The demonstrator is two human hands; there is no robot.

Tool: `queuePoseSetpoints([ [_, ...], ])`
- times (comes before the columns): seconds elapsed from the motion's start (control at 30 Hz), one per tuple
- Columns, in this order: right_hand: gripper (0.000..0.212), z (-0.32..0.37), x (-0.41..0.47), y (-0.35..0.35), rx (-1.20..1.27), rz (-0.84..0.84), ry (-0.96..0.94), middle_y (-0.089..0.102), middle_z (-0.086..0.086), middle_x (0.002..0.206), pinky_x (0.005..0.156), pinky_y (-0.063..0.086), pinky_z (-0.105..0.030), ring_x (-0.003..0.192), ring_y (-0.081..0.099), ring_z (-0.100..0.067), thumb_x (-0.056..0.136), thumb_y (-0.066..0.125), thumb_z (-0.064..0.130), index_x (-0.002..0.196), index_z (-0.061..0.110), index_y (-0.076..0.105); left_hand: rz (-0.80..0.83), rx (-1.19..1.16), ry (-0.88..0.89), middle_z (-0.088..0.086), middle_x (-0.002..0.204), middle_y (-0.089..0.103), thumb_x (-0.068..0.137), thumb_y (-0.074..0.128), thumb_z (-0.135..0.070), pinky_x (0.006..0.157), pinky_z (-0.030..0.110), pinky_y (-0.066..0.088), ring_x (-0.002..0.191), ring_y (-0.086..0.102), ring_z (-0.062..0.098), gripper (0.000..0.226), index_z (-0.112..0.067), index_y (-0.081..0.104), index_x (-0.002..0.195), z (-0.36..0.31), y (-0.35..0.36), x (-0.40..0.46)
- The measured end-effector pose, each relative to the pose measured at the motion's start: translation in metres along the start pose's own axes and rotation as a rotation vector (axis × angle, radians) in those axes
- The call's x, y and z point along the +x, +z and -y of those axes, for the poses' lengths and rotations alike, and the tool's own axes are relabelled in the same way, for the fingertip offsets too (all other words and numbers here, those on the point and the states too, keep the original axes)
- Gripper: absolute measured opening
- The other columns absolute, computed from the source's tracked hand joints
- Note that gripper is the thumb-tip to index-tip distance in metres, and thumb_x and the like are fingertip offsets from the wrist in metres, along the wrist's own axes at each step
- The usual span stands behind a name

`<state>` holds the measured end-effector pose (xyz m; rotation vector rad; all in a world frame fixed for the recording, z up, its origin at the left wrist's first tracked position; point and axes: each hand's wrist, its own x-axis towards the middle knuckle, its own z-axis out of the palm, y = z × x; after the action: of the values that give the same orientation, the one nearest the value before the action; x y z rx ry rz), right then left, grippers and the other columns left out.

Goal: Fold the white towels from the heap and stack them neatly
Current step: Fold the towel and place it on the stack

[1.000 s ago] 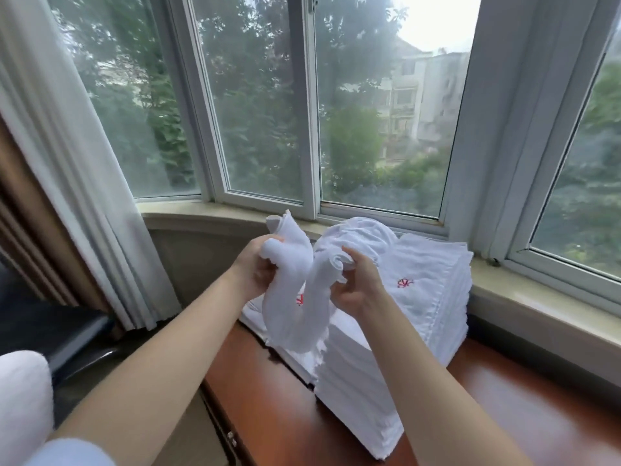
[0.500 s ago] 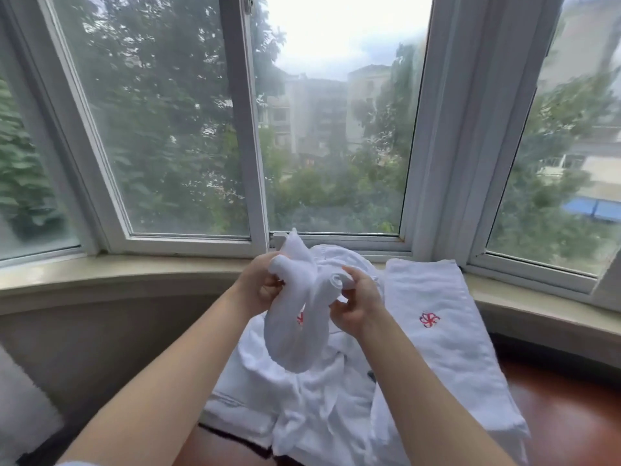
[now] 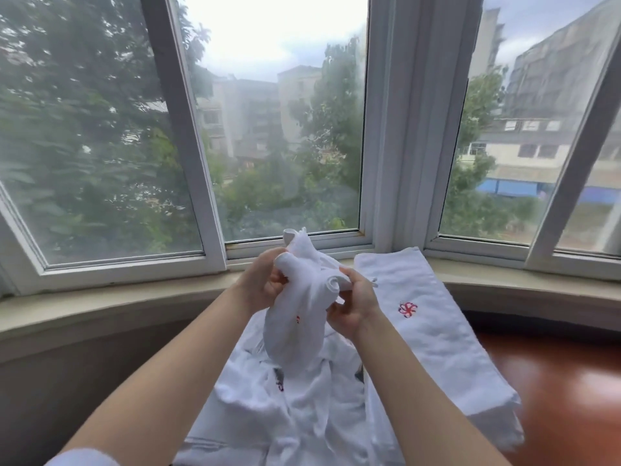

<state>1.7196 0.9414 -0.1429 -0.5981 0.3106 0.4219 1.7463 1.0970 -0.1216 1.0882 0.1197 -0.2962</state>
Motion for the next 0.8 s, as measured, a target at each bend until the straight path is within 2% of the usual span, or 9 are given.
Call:
queuePoseSetpoints([
  [0.07,0.019,-0.002,0.004,0.003,0.011,-0.024,-0.052,0.061,-0.008,0.053,0.044,0.051,-0.023,0.046,0.061,-0.022,0.092,0.053,0.021,0.079,0.008,0.057,0.081,0.065,-0.009,-0.006,0.039,0.034,0.09,0.04,-0.007,0.028,0.015,0.026,0.03,0.033,0.004,0.05,-0.02,0.046,0.041,-0.003,-0.003,0.008],
  [0.2,0.02,-0.013,0.009,0.005,0.026,-0.04,-0.166,0.059,-0.01,0.082,0.075,0.048,-0.03,0.072,0.059,-0.024,0.092,0.05,0.026,0.091,0.008,0.059,0.249,0.238,-0.094,0.002,0.053,0.049,0.084,0.046,-0.01,0.046,0.022,0.038,0.046,0.048,0.014,0.023,-0.012,0.057,0.063,-0.01,-0.013,0.018],
  [0.27,0.022,-0.025,0.01,0.006,0.073,-0.116,-0.243,0.062,-0.01,0.074,0.067,0.051,-0.03,0.064,0.062,-0.023,0.093,0.051,0.027,0.086,0.008,0.06,0.398,0.313,-0.111,0.007,0.074,0.058,0.082,0.055,-0.016,0.061,0.027,0.039,0.065,0.055,0.019,0.011,-0.012,0.062,0.09,-0.012,-0.015,0.017],
  [0.33,0.024,-0.036,0.008,0.01,0.101,-0.172,-0.316,0.063,-0.011,0.069,0.062,0.053,-0.027,0.059,0.062,-0.023,0.094,0.052,0.027,0.083,0.006,0.06,0.519,0.372,-0.059,0.003,0.09,0.066,0.074,0.069,-0.02,0.068,0.028,0.045,0.078,0.064,0.018,0.028,-0.032,0.068,0.1,-0.014,-0.015,0.02],
  [0.43,0.023,-0.035,0.005,0.011,0.143,-0.274,-0.406,0.059,-0.012,0.077,0.062,0.052,-0.029,0.065,0.059,-0.025,0.093,0.054,0.025,0.081,0.006,0.06,0.51,0.442,-0.008,0.005,0.107,0.068,0.075,0.07,-0.007,0.076,0.033,0.052,0.088,0.067,0.022,0.07,-0.042,0.046,0.132,-0.015,-0.007,0.031],
  [0.53,0.021,-0.015,0.004,0.011,0.133,-0.266,-0.488,0.06,-0.014,0.096,0.083,0.048,-0.033,0.086,0.059,-0.029,0.093,0.052,0.025,0.1,0.007,0.06,0.479,0.318,0.064,0.01,0.095,0.064,0.086,0.048,0.013,0.068,0.029,0.054,0.075,0.063,0.021,0.072,-0.024,0.036,0.147,-0.023,0.01,0.057],
  [0.6,0.03,0.006,0.004,0.011,0.116,-0.257,-0.556,0.057,-0.015,0.11,0.096,0.042,-0.037,0.101,0.055,-0.03,0.093,0.051,0.025,0.116,0.008,0.057,0.47,0.246,0.105,0.011,0.095,0.062,0.086,0.047,0.015,0.065,0.028,0.055,0.074,0.062,0.021,0.071,-0.02,0.035,0.147,-0.033,0.027,0.078],
  [0.7,0.04,0.039,0.004,0.005,0.071,-0.274,-0.657,0.058,-0.015,0.116,0.09,0.046,-0.036,0.104,0.059,-0.032,0.091,0.052,0.027,0.124,0.005,0.058,0.471,0.17,0.15,0.011,0.099,0.06,0.093,0.051,0.005,0.061,0.026,0.055,0.071,0.063,0.015,0.063,-0.017,0.031,0.148,-0.044,0.058,0.118],
  [0.8,0.041,0.063,0.008,-0.015,0.059,-0.361,-0.728,0.063,-0.015,0.116,0.092,0.045,-0.036,0.11,0.061,-0.033,0.088,0.055,0.029,0.12,0.005,0.062,0.358,0.188,0.171,0.018,0.112,0.059,0.101,0.05,-0.025,0.063,0.026,0.055,0.07,0.063,0.011,0.065,-0.005,0.014,0.151,-0.034,0.084,0.172],
])
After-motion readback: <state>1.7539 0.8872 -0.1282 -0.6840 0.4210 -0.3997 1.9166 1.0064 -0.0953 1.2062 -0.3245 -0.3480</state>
